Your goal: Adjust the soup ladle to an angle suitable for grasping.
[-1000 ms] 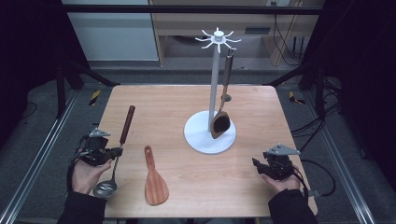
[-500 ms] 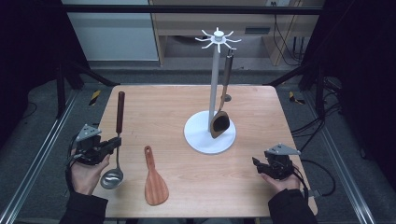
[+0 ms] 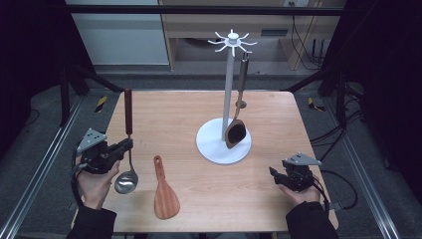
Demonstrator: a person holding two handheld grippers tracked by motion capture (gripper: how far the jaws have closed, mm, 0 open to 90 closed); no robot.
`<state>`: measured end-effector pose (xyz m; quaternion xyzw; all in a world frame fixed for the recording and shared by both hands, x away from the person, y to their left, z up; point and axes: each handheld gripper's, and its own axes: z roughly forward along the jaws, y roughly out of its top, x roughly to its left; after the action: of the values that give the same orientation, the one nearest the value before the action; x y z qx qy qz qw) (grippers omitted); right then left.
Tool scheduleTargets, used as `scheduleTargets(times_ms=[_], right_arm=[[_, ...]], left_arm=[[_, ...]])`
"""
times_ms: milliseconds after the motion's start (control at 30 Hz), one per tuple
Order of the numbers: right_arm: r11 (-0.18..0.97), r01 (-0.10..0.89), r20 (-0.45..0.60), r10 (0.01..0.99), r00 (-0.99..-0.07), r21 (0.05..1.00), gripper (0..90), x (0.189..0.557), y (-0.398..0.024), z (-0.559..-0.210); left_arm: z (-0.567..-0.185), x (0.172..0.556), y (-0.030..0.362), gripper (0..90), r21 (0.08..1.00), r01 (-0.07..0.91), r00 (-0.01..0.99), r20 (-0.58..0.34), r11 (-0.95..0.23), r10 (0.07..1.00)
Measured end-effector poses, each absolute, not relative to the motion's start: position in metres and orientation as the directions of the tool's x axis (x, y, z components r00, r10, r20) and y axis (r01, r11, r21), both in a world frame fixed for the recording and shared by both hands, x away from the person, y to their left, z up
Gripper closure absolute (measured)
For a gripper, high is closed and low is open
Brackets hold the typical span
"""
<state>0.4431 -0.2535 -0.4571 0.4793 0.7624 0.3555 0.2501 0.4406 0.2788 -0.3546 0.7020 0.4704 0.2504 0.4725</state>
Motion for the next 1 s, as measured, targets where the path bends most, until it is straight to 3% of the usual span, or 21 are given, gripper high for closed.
scheduleTargets(times_ms=[1000], right_arm=[[0.286, 0.537, -0.047, 0.909, -0.415, 0.794, 41.4, 0.444, -0.254, -0.458]], left_arm=[[-0.328, 0.449, 0.237, 85.2, 0.949, 0.301, 0.543, -0.091, -0.093, 0.835]])
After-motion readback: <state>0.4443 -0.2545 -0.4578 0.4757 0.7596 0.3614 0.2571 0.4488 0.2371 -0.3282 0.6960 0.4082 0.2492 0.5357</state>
